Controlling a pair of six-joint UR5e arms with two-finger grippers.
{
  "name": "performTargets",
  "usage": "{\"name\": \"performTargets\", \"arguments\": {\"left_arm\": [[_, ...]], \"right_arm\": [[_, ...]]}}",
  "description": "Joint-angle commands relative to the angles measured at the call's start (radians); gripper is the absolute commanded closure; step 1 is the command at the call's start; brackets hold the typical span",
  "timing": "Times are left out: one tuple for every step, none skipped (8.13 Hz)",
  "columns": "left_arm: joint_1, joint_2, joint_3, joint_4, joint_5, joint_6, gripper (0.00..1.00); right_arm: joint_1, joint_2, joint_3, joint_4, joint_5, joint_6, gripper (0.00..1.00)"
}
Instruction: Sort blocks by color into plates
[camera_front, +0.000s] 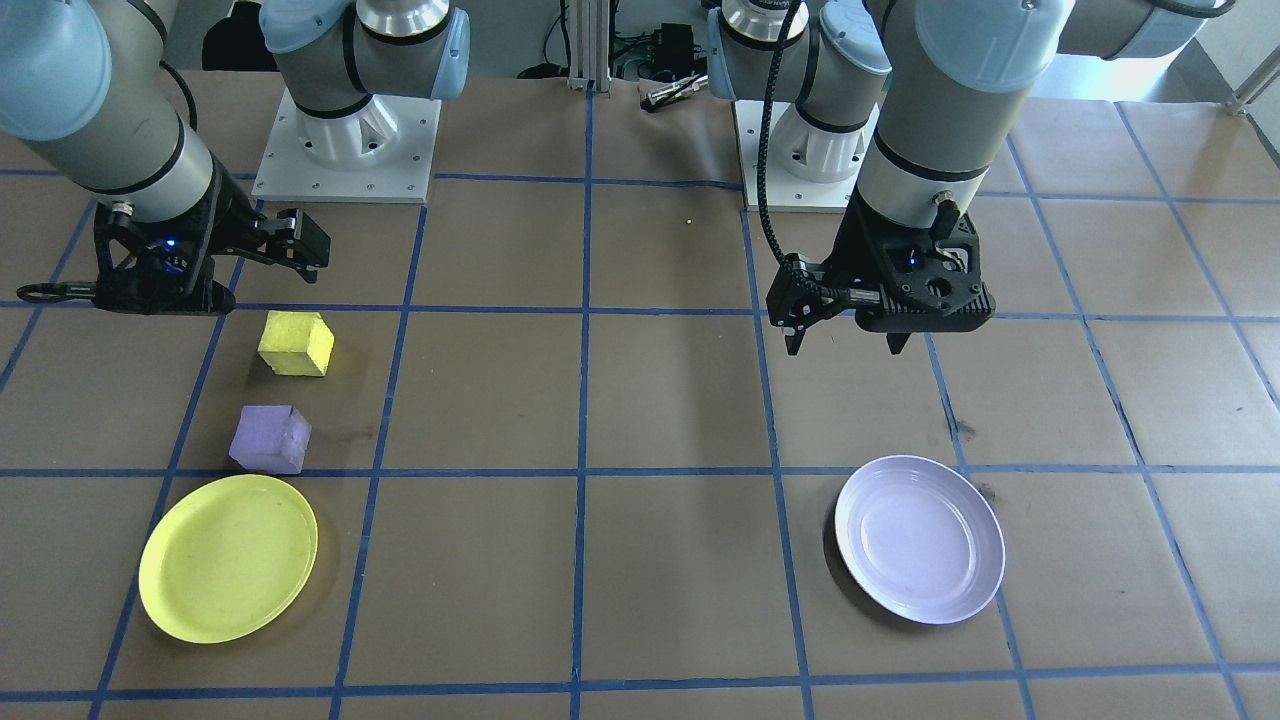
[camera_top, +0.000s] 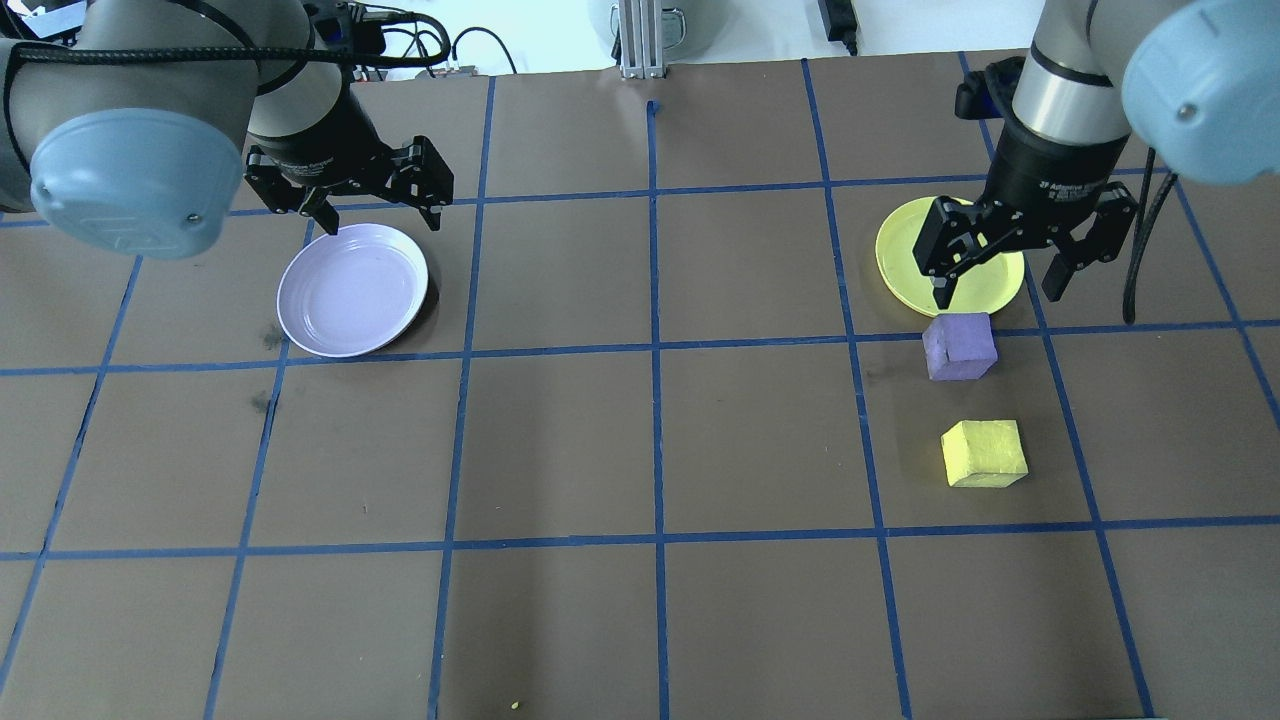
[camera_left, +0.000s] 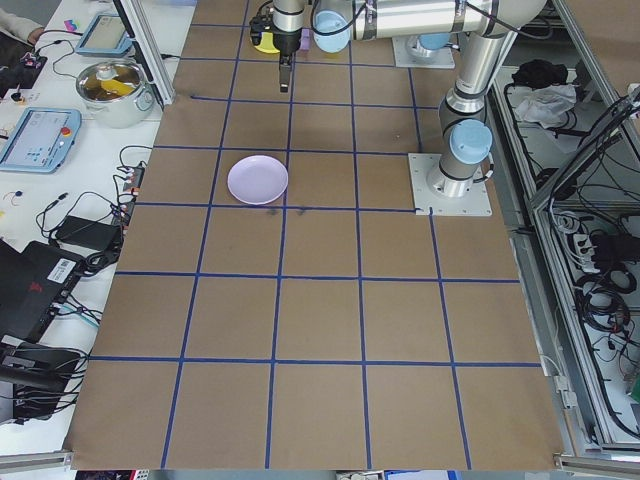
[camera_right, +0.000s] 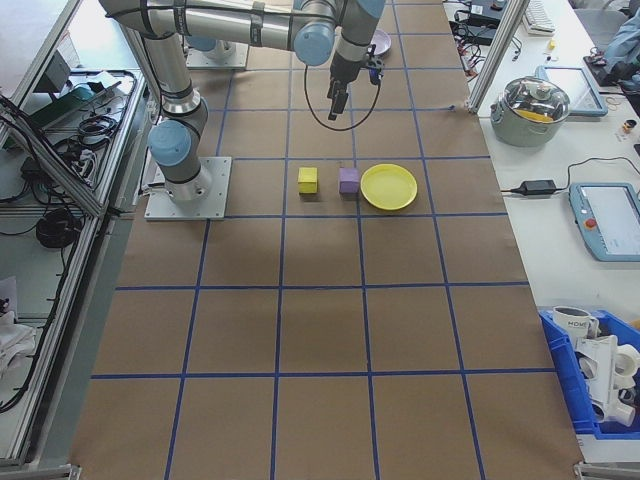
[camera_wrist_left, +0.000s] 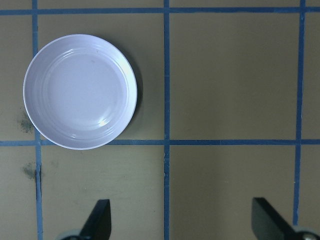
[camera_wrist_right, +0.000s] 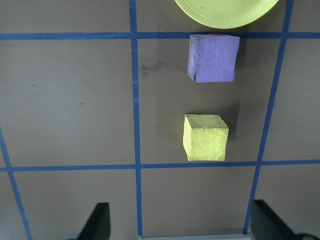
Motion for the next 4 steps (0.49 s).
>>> {"name": "performTargets", "arguments": {"left_arm": [[0.021,0.000,-0.002,-0.004,-0.003,0.002,0.00],[0.024,0.000,-0.013,0.001,-0.005,0.002,0.00],[0.023,0.000,-0.020,0.004,-0.005,0.002,0.00],[0.024,0.002,-0.021,0.004,-0.003,0.002,0.00]], "right_arm": [[-0.088,-0.026,0.246,-0.241,-0.047,-0.065,0.07],[-0.137,-0.029,0.311,-0.263,-0.030,-0.094,0.04],[-0.139,-0.023,0.372,-0.303,-0.027,-0.090,0.02],[-0.144,-0.017,0.421,-0.324,-0.026,-0.085,0.00]]}}
